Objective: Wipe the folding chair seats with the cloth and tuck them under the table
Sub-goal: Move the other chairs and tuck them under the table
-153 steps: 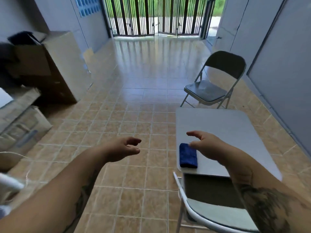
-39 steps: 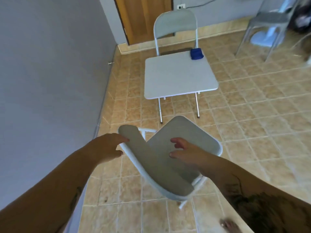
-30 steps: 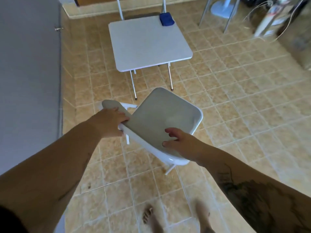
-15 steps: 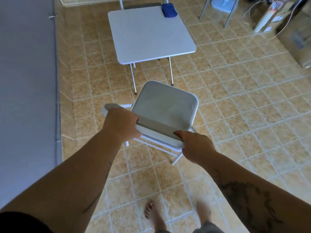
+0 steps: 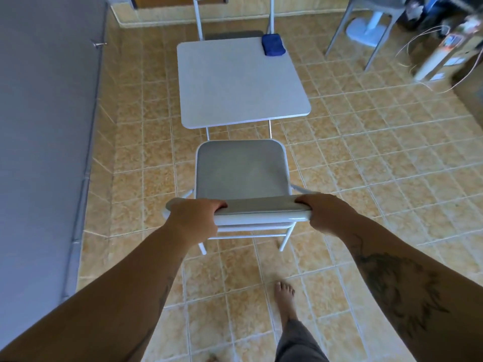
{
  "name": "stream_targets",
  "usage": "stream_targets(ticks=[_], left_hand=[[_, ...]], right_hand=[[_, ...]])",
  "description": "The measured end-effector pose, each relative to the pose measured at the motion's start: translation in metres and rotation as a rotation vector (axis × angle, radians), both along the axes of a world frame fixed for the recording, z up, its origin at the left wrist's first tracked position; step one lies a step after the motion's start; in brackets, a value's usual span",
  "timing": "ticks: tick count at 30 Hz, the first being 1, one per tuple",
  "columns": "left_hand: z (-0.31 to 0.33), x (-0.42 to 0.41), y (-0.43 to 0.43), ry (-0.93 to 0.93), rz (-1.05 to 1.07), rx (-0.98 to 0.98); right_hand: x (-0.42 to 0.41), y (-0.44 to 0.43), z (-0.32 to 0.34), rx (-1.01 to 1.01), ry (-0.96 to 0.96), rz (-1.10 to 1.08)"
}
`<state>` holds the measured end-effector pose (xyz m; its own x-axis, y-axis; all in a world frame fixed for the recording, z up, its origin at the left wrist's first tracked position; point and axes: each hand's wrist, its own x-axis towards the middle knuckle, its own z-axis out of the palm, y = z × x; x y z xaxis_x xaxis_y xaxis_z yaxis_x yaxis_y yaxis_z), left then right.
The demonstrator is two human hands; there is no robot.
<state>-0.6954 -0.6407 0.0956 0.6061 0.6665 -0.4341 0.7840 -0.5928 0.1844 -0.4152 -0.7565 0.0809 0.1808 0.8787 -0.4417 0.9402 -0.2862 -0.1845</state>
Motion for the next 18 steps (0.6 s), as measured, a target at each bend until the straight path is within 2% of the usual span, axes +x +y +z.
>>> stream_targets(ticks=[10, 18], left_hand=[[-0.001, 0.08, 0.085, 0.081, 0.233, -0.029], [0.005, 0.105, 0.123, 0.083, 0.283, 0.016]], right_hand=[[0.095, 0.123, 0.001, 0.056, 0.019, 0.199], [0.112, 0.159, -0.005, 0.103, 0.052, 0.164]])
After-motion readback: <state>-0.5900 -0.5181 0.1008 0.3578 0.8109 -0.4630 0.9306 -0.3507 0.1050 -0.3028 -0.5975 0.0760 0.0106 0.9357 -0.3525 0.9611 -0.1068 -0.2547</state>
